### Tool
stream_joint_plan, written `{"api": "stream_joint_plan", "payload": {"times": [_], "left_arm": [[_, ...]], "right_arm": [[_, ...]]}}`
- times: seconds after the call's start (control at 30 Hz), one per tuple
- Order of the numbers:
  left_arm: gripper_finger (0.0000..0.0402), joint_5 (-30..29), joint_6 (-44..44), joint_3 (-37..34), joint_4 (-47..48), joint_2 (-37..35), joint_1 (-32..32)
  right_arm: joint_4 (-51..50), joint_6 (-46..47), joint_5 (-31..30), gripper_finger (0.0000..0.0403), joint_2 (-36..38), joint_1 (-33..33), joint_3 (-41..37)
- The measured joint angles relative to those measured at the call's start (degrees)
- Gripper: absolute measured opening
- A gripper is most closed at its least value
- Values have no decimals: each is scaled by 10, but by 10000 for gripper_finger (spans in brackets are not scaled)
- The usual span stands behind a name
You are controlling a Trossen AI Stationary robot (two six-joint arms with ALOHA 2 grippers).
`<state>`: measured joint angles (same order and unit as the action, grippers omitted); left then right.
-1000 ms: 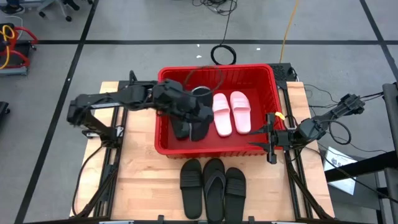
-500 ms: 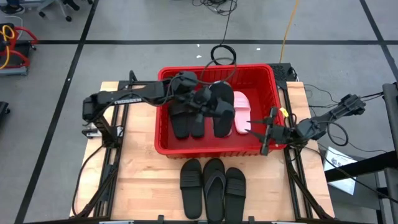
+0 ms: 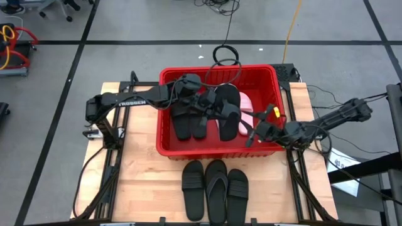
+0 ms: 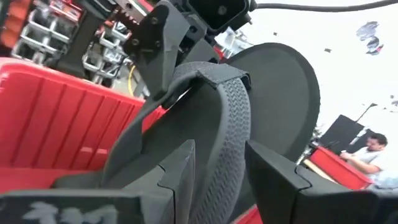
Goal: Pick and place slides into bin
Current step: Put the black slipper into the red bin
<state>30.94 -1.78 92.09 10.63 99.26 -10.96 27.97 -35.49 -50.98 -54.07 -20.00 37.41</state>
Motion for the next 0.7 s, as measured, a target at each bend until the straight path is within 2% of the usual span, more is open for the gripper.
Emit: {"api": "stream_joint_plan", "payload": {"times": [0.3, 0.43, 0.53, 0.7], "left_arm": [[0, -3, -2, 0, 8, 0, 12], [0, -10, -2, 0, 12, 0, 16], [0, -12, -2, 0, 15, 0, 17], [1, -13, -3, 0, 15, 0, 17]], "right_arm": [[51, -29, -4, 130, -57, 21, 0], [77, -46, -30, 121, -72, 23, 0], [106, -59, -47, 89, -78, 23, 0], [129, -57, -60, 10, -79, 23, 0]]}}
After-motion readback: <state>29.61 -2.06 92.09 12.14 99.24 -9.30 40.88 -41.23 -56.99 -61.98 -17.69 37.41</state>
